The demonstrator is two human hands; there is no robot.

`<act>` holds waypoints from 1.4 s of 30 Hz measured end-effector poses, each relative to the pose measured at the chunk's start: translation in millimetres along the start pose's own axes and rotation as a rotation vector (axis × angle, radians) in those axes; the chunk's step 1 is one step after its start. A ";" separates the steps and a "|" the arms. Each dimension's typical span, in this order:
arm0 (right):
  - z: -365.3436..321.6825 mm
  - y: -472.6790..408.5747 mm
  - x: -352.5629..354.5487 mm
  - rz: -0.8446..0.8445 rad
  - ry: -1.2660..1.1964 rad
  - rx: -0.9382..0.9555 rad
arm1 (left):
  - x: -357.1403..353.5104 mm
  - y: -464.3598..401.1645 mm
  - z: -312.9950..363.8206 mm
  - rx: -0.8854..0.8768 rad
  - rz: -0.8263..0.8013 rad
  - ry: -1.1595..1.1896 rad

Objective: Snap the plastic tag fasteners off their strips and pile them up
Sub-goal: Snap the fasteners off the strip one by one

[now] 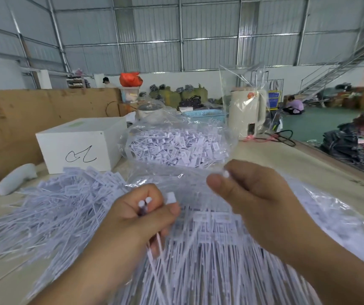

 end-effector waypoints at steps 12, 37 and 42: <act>13.8 9.7 -17.5 -0.474 -0.022 -0.094 | -4.3 8.0 12.3 0.005 -0.477 -0.046; 11.5 -5.8 -2.5 0.137 0.141 -0.024 | -1.6 -4.2 -4.5 -0.095 0.066 -0.042; 14.7 -0.2 2.5 -0.223 -0.035 -0.099 | 3.7 -3.2 -2.8 -0.048 -0.076 -0.096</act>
Point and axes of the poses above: each hand's wrist, its own y-axis away from the middle knuckle, its own x-axis out of the back of the hand, z = x × y, the point moved 1 cm from there along -y, towards the middle knuckle, and after that the axes turned 8 degrees about -y, right-handed, at the moved point
